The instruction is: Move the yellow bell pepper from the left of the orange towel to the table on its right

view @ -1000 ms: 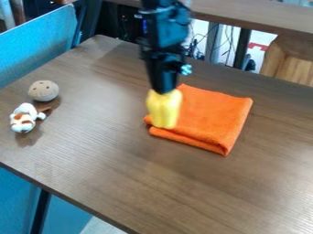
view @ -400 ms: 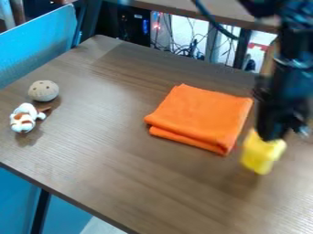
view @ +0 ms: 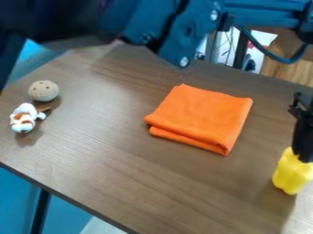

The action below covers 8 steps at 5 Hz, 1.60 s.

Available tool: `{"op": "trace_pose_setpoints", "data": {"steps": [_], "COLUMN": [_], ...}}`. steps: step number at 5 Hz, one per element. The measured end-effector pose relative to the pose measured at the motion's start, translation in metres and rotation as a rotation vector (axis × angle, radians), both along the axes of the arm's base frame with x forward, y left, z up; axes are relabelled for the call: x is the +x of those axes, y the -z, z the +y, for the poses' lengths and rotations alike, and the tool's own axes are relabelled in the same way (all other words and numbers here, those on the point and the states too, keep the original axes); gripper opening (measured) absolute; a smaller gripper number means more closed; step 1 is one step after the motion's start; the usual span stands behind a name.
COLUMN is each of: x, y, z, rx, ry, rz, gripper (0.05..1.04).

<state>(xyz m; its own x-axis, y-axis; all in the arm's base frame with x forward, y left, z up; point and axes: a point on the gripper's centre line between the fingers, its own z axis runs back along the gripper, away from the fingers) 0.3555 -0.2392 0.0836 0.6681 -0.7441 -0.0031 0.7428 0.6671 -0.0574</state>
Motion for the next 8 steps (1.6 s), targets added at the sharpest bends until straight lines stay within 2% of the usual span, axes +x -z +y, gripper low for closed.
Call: {"op": "trace_pose_setpoints", "data": {"steps": [1, 2, 3, 4, 6, 7, 8], "x": [-0.008, -0.012, -0.014, -0.009, -0.023, -0.031, -0.029], "y": [0.003, 0.005, 0.007, 0.004, -0.045, -0.063, -0.056], "z": [-0.001, 0.012, 0.024, 0.03, 0.049, 0.08, 0.123], "rx": [-0.016, -0.019, -0.016, -0.012, -0.046, -0.016, 0.114], "ry": [-0.019, -0.085, -0.16, -0.184, -0.31, -0.428, -0.651], "rz": [0.047, 0.088, 0.101, 0.07, -0.072, -0.106, -0.111], "gripper": [0.26, 0.526, 0.805, 1.008, 1.006, 1.003, 1.001]}}
